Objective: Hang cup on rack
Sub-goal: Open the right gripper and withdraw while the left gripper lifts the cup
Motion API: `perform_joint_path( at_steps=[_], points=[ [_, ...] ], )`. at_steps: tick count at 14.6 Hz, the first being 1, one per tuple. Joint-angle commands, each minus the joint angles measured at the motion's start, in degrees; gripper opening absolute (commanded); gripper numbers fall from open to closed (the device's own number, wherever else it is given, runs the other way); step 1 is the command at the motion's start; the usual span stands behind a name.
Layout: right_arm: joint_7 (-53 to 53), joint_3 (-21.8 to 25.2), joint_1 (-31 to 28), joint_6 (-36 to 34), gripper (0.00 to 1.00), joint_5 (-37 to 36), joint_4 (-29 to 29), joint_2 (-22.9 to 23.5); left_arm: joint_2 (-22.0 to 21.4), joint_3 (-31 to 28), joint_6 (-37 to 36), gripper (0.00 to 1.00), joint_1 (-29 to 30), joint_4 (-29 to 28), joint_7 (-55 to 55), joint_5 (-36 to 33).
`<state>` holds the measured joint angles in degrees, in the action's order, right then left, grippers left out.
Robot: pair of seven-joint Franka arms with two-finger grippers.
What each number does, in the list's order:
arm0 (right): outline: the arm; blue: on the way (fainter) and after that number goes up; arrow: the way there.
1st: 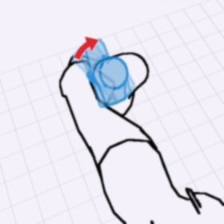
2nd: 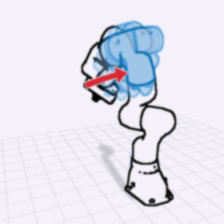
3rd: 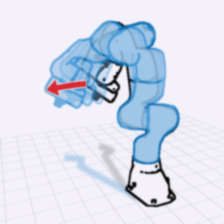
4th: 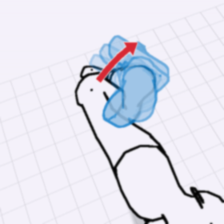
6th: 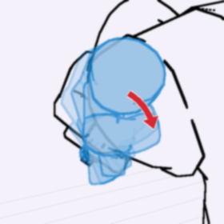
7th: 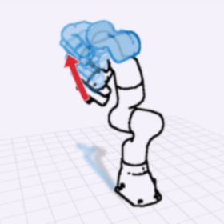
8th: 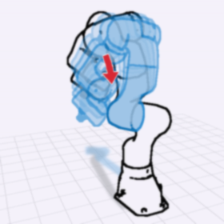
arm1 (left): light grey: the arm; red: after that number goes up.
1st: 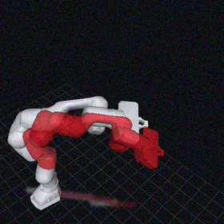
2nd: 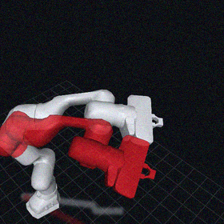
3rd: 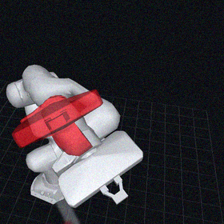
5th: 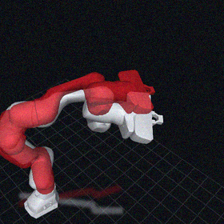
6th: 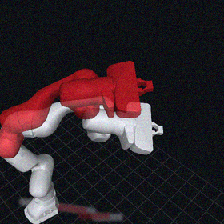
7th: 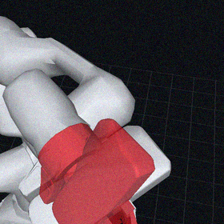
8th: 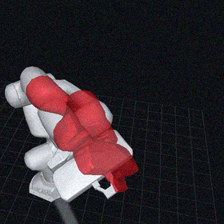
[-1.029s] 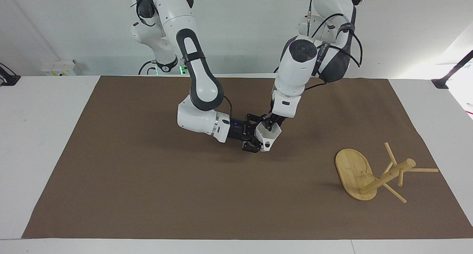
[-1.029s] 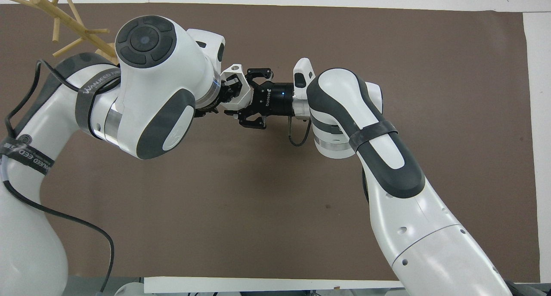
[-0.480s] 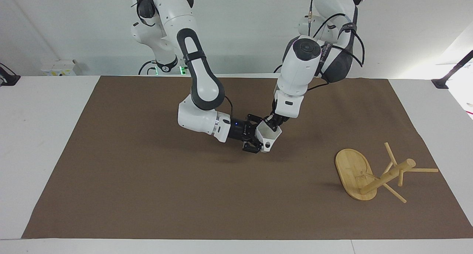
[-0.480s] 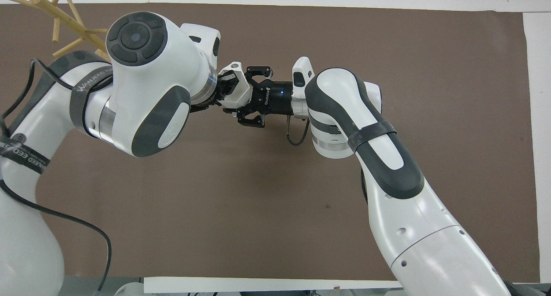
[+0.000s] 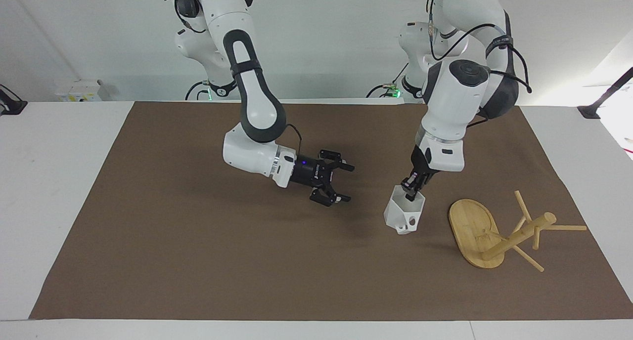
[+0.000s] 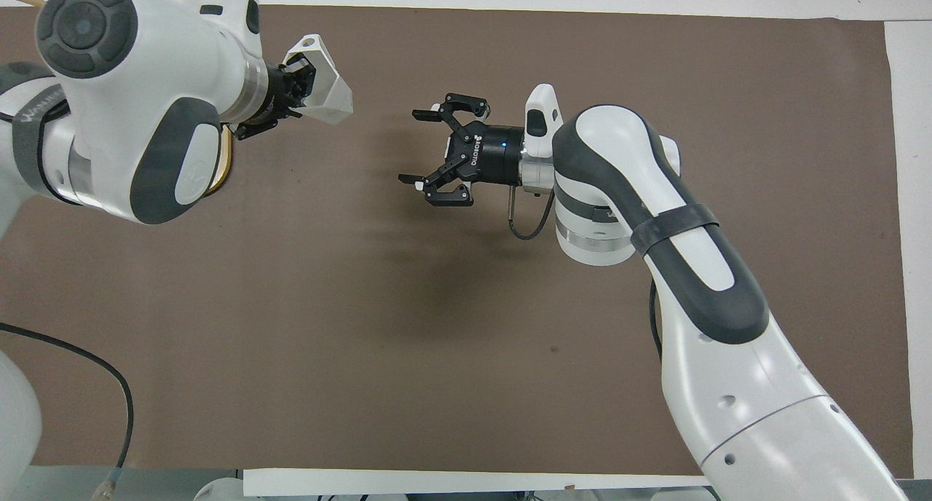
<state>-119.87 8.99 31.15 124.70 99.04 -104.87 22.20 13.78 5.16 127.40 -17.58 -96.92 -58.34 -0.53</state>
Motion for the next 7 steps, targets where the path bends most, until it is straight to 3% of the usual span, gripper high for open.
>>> perform_joint_path(
  at_steps=[1, 2, 4, 5, 7],
  points=[
    [-0.45, -0.12, -6.69, -5.58, 1.0, -8.81, -7.19, -6.54, -11.45, 0.47, 18.32, 0.0, 3.16, -20.08, -0.9, -0.97],
    [-0.28, -0.03, -11.25, -8.74, 1.0, -16.52, -6.84, -7.07, -14.1, 0.64, 30.24, 0.0, 4.3, -28.33, -1.08, -0.53],
    [-0.01, -0.03, -19.25, -12.79, 1.0, -29.46, -5.61, -7.43, -15.53, 0.73, 47.34, 0.0, 5.27, -37.08, -3.17, 0.87],
    [1.12, 0.06, -22.68, -14.81, 1.0, -35.0, -5.09, -7.34, -15.27, 0.82, 52.46, 0.0, 5.45, -38.77, -3.88, 2.88],
    [5.07, 0.15, -27.18, -16.5, 1.0, -45.55, -3.94, -7.52, -14.75, 0.82, 55.67, 0.0, 5.1, -39.05, -4.15, 8.15]
  ],
)
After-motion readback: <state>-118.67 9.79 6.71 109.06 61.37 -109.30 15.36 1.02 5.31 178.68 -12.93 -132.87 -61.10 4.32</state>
